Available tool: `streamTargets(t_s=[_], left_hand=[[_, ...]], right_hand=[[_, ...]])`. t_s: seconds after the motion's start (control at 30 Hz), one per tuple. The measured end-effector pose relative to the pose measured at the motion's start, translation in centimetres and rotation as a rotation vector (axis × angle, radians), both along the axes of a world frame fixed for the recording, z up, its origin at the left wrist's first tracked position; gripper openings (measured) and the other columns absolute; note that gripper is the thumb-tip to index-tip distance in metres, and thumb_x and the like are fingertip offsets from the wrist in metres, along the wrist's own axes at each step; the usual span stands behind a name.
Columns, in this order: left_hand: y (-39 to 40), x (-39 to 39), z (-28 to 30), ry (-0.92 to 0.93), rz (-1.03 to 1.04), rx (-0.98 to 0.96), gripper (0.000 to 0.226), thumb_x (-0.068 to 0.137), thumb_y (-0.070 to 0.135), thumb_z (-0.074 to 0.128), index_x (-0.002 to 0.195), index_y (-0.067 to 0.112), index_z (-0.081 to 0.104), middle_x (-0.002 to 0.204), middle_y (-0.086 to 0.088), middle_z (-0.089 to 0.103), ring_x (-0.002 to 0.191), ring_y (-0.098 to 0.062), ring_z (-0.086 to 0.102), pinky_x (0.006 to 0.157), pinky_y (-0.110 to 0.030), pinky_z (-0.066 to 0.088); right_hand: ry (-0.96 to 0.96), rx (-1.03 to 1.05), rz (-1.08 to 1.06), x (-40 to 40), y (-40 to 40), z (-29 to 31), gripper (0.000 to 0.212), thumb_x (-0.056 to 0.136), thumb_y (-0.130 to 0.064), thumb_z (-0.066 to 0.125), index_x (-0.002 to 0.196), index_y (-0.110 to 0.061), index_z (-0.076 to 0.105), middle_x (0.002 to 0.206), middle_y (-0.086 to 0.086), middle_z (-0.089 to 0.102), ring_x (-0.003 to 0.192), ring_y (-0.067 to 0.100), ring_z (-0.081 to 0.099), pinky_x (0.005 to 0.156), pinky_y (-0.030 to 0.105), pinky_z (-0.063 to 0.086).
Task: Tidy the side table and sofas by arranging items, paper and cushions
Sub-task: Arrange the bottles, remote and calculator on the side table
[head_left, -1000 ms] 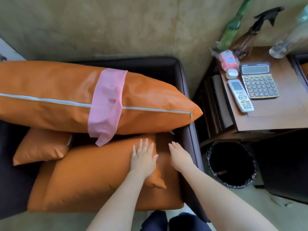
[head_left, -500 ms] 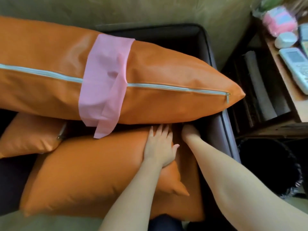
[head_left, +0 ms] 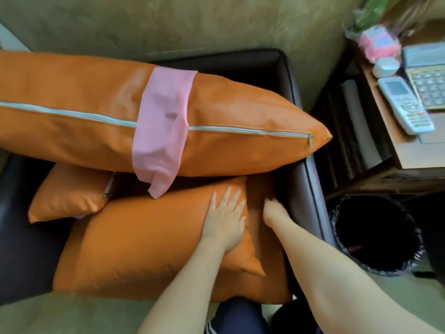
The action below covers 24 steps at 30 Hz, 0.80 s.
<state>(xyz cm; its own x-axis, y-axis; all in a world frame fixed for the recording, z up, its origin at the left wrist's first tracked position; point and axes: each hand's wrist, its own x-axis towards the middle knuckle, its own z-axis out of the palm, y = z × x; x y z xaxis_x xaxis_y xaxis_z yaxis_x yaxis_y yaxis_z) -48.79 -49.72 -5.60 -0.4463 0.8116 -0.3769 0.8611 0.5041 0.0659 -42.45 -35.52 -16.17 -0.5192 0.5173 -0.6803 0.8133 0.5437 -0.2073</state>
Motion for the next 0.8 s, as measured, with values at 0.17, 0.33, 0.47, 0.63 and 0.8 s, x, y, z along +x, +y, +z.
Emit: streamTargets(t_s=[0.17, 0.33, 0.47, 0.63, 0.8], left_hand=[[-1.8, 1.5, -0.4, 0.059, -0.021, 0.002, 0.062, 0.099, 0.048, 0.022, 0.152, 0.020, 0.005, 0.161, 0.001, -0.003, 0.147, -0.020, -0.011, 0.114, -0.045, -0.012], [-2.1, 2.1, -1.6, 0.090, -0.016, 0.025, 0.063, 0.099, 0.049, 0.021, 0.152, 0.020, 0.007, 0.161, 0.001, -0.001, 0.147, -0.020, -0.011, 0.113, -0.045, -0.014], [-2.3, 2.4, -1.7, 0.089, -0.014, 0.034, 0.062, 0.099, 0.050, 0.021, 0.152, 0.021, 0.008, 0.161, 0.001, -0.001, 0.147, -0.020, -0.011, 0.112, -0.044, -0.014], [-2.5, 2.4, -2.0, 0.087, -0.004, 0.029, 0.062, 0.099, 0.051, 0.017, 0.152, 0.022, 0.006, 0.160, 0.002, -0.002, 0.147, -0.019, -0.012, 0.112, -0.043, -0.014], [-2.1, 2.4, -0.6, 0.007, 0.060, -0.016, 0.059, 0.100, 0.049, 0.020, 0.152, 0.024, 0.012, 0.160, 0.006, 0.001, 0.147, -0.017, -0.010, 0.116, -0.044, -0.009]], right_hand=[[-0.016, -0.012, 0.023, 2.0, -2.3, -1.9, 0.060, 0.095, 0.001, 0.021, 0.150, -0.010, -0.001, 0.158, 0.010, 0.003, 0.145, 0.029, 0.003, 0.115, 0.039, 0.017], [0.113, 0.132, -0.021, 3.4, -4.0, -3.9, 0.055, 0.097, 0.001, 0.015, 0.150, -0.008, 0.000, 0.156, 0.011, 0.010, 0.144, 0.029, 0.006, 0.113, 0.035, 0.021], [0.213, 0.267, 0.006, 4.1, -5.3, -4.4, 0.050, 0.099, -0.002, 0.020, 0.149, -0.007, 0.014, 0.150, 0.012, 0.026, 0.139, 0.029, 0.020, 0.107, 0.033, 0.032], [0.269, 0.294, 0.078, 4.5, -5.4, -3.2, 0.031, 0.097, -0.008, 0.034, 0.121, -0.010, 0.054, 0.121, 0.008, 0.052, 0.113, 0.024, 0.048, 0.081, 0.032, 0.044], [0.388, -0.018, -0.368, 4.9, -5.0, 0.2, 0.010, 0.090, -0.010, 0.054, 0.085, -0.010, 0.062, 0.089, 0.011, 0.064, 0.084, 0.030, 0.060, 0.064, 0.032, 0.041]])
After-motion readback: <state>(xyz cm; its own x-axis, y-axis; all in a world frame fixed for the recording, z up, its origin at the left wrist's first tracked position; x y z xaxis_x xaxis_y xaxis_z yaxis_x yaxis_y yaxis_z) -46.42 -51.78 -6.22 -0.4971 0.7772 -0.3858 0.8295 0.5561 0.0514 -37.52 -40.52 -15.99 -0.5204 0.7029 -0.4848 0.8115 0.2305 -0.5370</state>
